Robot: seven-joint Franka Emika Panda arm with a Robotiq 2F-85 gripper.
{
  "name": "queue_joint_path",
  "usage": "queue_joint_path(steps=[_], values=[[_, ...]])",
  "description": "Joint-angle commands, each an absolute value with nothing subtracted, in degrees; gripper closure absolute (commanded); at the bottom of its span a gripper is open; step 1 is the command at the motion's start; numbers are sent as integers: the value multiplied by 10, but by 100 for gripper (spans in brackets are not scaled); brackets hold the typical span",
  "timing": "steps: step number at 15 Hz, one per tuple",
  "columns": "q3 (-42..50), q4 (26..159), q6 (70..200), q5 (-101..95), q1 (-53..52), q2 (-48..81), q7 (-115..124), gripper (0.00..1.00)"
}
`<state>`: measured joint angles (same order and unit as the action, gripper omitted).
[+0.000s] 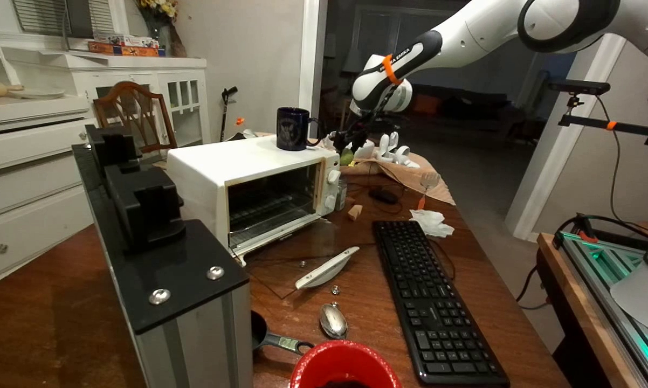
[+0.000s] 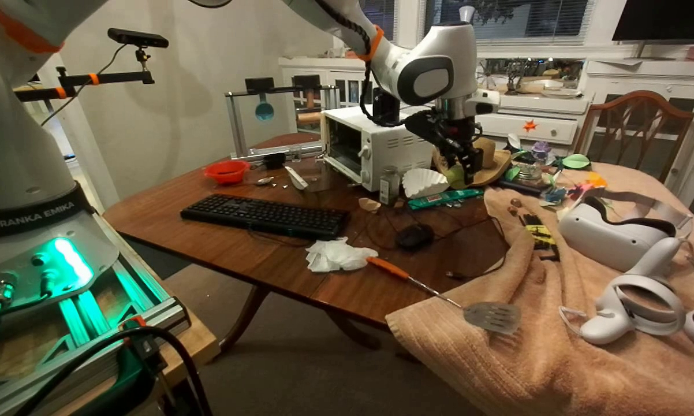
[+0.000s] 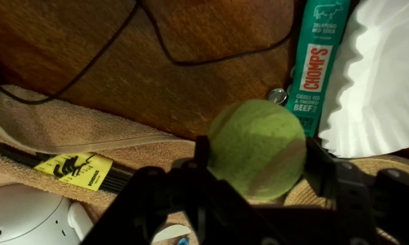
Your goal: Pick up the tennis ball and place it to the right of the oven
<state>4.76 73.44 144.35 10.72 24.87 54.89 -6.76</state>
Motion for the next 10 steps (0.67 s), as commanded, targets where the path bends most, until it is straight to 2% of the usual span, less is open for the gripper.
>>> queue_joint_path(steps=[1, 10], values=[[60, 661, 1438, 108, 243, 611, -10, 58], [78, 569, 1447, 106, 243, 693, 75, 58]])
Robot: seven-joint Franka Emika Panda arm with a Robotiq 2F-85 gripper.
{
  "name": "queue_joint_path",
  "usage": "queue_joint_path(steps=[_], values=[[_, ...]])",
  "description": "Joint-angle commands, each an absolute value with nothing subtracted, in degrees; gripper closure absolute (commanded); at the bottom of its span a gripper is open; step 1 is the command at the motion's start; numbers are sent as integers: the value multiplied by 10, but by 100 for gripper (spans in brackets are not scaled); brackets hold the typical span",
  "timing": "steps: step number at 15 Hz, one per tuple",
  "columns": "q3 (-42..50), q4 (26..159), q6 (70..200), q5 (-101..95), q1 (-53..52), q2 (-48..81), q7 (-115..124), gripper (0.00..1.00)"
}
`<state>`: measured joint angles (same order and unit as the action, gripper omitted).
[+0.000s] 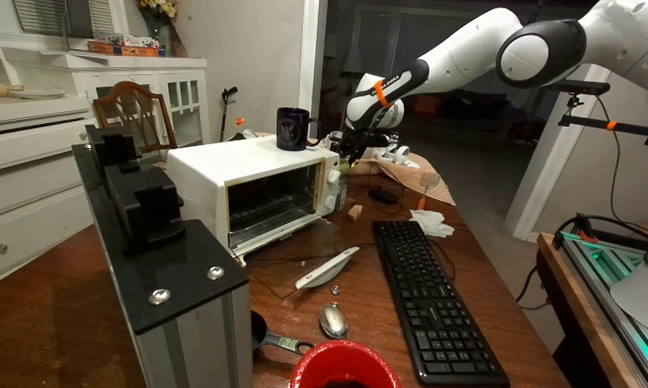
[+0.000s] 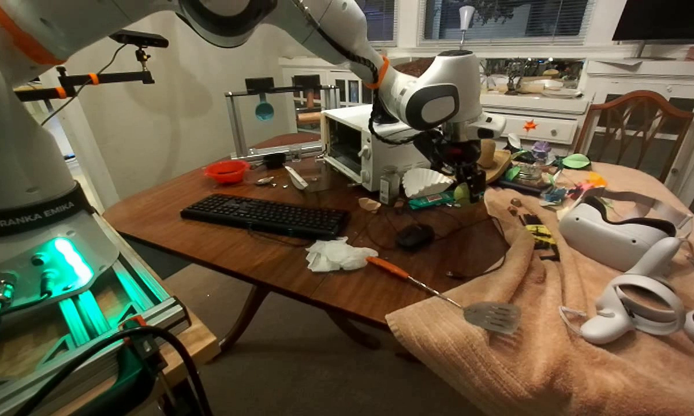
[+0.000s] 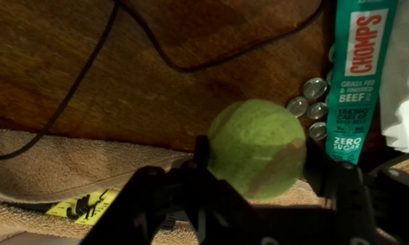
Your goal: Pick up the tennis ball and place it to the right of the oven
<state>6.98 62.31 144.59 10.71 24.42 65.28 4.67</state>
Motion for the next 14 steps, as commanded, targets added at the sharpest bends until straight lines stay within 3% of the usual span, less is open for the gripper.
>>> queue_joint_path(steps=[1, 14], values=[[78, 561, 1447, 106, 244, 700, 77, 58], [75, 511, 1444, 105, 246, 742, 71, 58]])
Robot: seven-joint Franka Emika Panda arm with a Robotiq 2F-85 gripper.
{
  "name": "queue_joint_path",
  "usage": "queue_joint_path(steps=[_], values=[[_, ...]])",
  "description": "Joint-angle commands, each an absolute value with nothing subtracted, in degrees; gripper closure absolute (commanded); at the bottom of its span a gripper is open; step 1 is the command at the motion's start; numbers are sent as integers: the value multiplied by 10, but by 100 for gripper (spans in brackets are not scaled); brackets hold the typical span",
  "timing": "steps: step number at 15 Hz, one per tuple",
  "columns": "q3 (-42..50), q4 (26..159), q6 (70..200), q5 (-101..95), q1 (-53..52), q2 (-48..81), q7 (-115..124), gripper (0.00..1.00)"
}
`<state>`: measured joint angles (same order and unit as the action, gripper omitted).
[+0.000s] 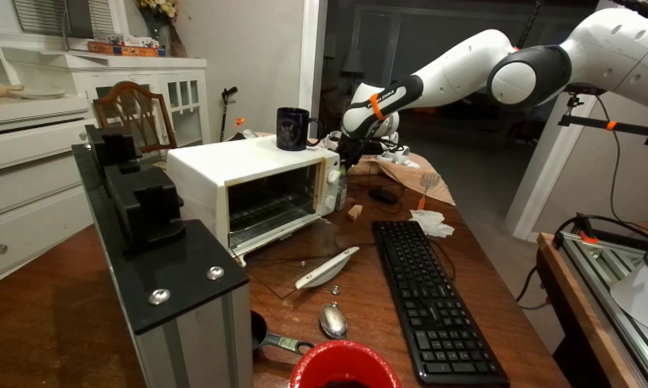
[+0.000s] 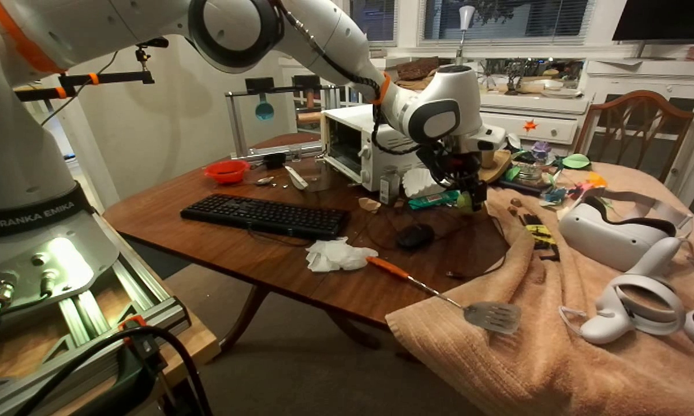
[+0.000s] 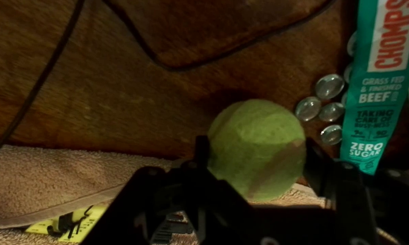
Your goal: Pick up the tennis ball and place it to the right of the oven
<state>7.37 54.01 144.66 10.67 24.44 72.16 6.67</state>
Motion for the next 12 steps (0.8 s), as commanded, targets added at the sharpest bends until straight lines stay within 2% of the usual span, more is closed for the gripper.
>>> queue_joint_path(steps=[1, 2, 3, 4, 12], values=[[74, 511, 1444, 106, 246, 740, 69, 43], [73, 512, 1443, 106, 246, 738, 67, 21], [69, 515, 1445, 107, 247, 734, 62, 6], [64, 518, 1445, 110, 248, 727, 56, 2], [46, 621, 1398, 99, 239, 608, -45, 0]])
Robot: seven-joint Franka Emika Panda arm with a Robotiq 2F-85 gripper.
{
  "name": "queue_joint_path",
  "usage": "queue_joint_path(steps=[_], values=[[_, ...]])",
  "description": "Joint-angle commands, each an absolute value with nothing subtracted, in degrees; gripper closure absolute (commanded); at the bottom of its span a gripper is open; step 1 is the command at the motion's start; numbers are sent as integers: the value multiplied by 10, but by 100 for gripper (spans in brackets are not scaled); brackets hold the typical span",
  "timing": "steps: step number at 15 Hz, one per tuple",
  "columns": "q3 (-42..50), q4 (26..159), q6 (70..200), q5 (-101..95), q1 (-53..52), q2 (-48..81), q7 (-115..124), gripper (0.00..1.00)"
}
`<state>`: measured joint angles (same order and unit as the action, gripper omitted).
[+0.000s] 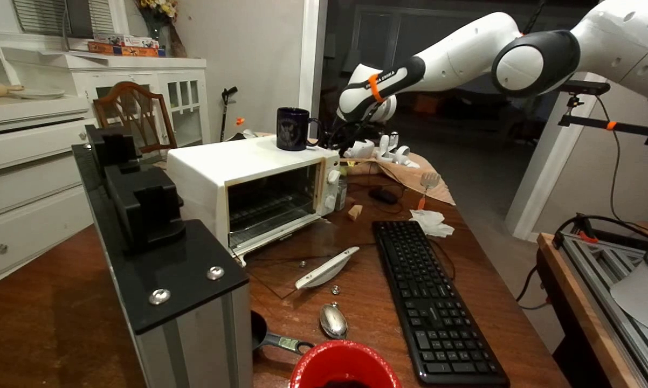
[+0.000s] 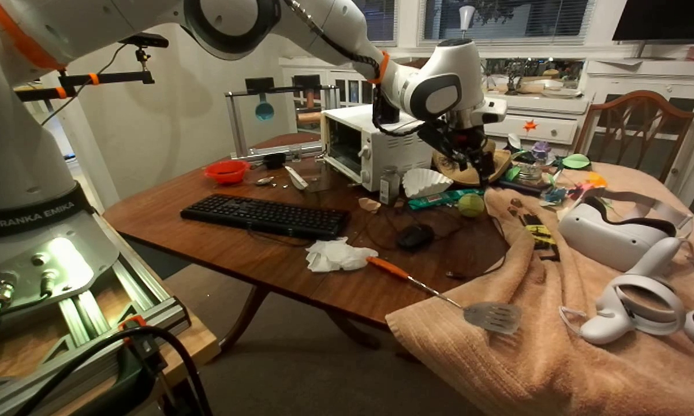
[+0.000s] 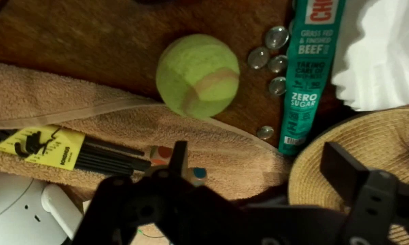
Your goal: Pick up the tennis ball and place it to the right of the oven
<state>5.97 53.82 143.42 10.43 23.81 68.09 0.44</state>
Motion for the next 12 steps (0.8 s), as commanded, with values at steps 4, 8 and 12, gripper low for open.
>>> queue_joint_path(steps=[4, 8, 12], values=[[27, 726, 1347, 105, 247, 503, -129, 0], [42, 823, 1339, 99, 242, 409, -163, 0], [44, 928, 1353, 88, 237, 323, -205, 0]])
